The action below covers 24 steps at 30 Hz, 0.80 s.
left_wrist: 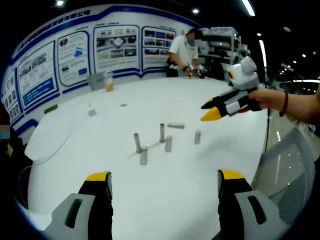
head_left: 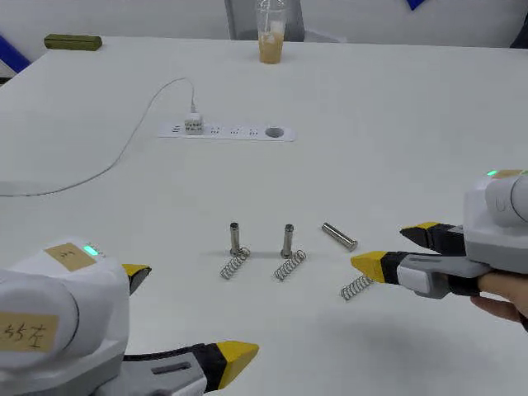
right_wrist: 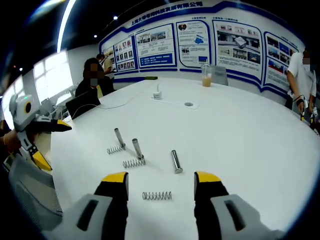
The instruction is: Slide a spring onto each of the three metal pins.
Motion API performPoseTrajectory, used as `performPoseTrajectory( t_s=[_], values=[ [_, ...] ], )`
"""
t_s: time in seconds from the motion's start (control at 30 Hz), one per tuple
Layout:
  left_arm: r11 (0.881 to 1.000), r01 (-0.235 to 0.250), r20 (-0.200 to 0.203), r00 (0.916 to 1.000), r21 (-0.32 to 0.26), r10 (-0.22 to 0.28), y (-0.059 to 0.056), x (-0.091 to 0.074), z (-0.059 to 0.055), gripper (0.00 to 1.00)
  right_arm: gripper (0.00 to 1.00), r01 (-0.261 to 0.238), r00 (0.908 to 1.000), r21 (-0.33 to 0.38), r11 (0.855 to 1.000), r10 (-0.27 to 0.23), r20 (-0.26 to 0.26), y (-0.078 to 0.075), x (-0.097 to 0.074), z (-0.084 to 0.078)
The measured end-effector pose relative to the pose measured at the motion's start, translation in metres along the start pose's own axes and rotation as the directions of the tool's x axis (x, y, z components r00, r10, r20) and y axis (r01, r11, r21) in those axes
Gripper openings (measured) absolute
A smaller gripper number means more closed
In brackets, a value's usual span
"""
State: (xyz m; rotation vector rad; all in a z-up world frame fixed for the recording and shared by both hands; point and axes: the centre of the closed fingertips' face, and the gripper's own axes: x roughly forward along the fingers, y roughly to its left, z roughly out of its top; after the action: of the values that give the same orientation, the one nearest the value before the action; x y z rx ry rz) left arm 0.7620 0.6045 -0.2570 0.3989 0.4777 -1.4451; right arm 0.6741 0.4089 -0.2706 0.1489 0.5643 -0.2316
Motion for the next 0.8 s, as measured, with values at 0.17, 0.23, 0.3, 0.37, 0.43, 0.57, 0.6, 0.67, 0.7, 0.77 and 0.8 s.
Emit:
performPoseTrajectory(
  t_s=[0.17,0.23,0.3,0.37,0.43,0.57,0.6,0.67,0.7,0.77,0.8],
  values=[
    [1.0,0.004,-0.005,1.0,0.001,-0.004,-0.001,0.003,-0.002,0.88,0.49,0.005,1.0,-0.02,1.0,-0.005,0.003,-0.006,0.012,0.001],
    [1.0,0.004,-0.009,0.9999,0.008,-0.004,-0.001,0.004,-0.002,0.88,0.48,0.002,1.0,-0.02,1.0,-0.002,0.002,-0.008,0.018,0.002],
    [1.0,0.003,-0.012,0.9999,0.012,-0.003,-0.001,0.005,-0.003,0.88,0.46,0.002,1.0,-0.019,1.0,-0.002,0.004,-0.01,0.023,0.004],
    [1.0,0.002,-0.008,1.0,0.01,-0.002,0.0,0.006,-0.002,0.88,0.44,0.001,1.0,-0.024,1.0,-0.001,0.006,-0.011,0.028,0.006],
    [1.0,0.003,-0.006,1.0,0.006,-0.003,0.0,0.007,-0.002,0.87,0.42,0.001,1.0,-0.034,0.999,-0.001,0.003,-0.012,0.033,0.007],
    [1.0,0.002,-0.008,1.0,0.009,-0.002,0.0,0.009,-0.002,0.87,0.4,-0.005,1.0,-0.039,0.999,0.005,0.001,-0.013,0.042,0.009],
    [1.0,0.005,-0.009,0.9999,0.01,-0.005,-0.001,0.01,-0.002,0.87,0.39,-0.01,0.9999,-0.041,0.999,0.01,-0.003,-0.013,0.045,0.009],
    [1.0,0.007,-0.009,0.9999,0.012,-0.007,-0.002,0.011,-0.003,0.87,0.37,-0.014,0.9999,-0.046,0.999,0.014,-0.01,-0.013,0.051,0.009],
    [1.0,0.009,-0.01,0.9999,0.013,-0.009,-0.002,0.012,-0.003,0.87,0.37,-0.016,0.9998,-0.048,0.999,0.016,-0.013,-0.013,0.053,0.009],
    [1.0,0.012,-0.012,0.9999,0.016,-0.011,-0.003,0.013,-0.004,0.87,0.36,-0.021,0.9996,-0.058,0.998,0.02,-0.021,-0.014,0.058,0.009],
    [1.0,0.013,-0.013,0.9998,0.018,-0.012,-0.003,0.014,-0.004,0.87,0.35,-0.022,0.9995,-0.059,0.998,0.021,-0.023,-0.015,0.06,0.009]
  ],
)
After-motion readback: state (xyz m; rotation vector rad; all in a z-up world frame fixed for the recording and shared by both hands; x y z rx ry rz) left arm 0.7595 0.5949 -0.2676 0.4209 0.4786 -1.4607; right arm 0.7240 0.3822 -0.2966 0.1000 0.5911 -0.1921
